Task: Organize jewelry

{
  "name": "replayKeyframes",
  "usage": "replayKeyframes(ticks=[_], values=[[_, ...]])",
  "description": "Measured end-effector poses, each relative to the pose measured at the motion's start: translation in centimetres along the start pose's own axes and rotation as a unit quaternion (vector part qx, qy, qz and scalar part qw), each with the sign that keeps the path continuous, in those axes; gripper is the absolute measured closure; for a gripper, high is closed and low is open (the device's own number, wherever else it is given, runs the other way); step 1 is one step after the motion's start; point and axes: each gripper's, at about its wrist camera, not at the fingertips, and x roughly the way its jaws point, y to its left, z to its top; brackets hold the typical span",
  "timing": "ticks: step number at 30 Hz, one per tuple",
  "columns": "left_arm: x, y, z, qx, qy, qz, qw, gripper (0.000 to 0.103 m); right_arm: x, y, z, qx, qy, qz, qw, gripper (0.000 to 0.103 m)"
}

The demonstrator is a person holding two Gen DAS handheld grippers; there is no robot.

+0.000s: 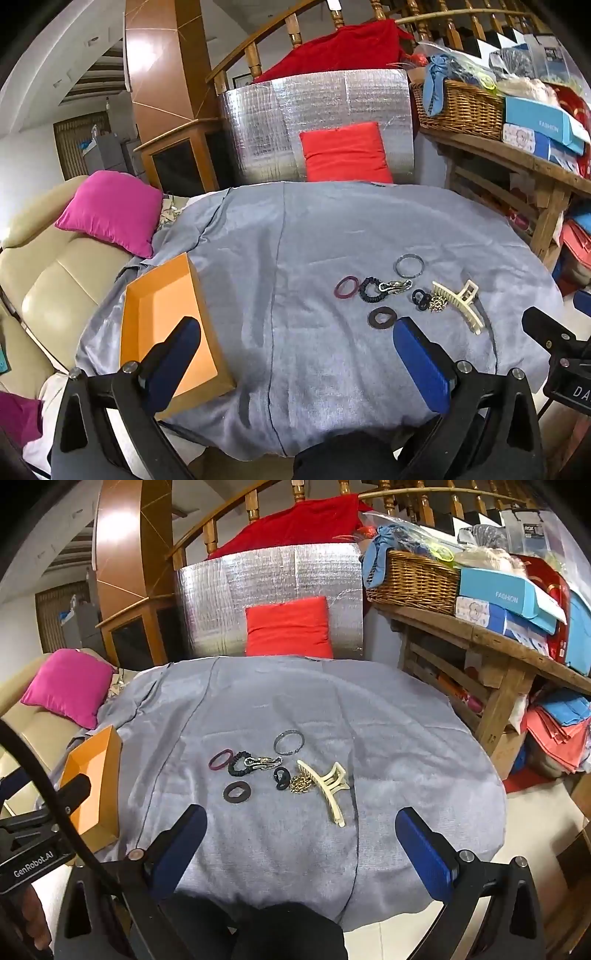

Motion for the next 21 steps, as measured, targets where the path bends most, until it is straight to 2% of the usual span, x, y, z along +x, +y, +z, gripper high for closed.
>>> replayKeyframes(ticks=[21], values=[[0.6, -1.4, 0.6, 0.008, 0.007, 0.006, 0.9999, 0.000, 1.2, -1.8, 0.2, 0.019, 0.004, 0.006, 1.000, 0.000]])
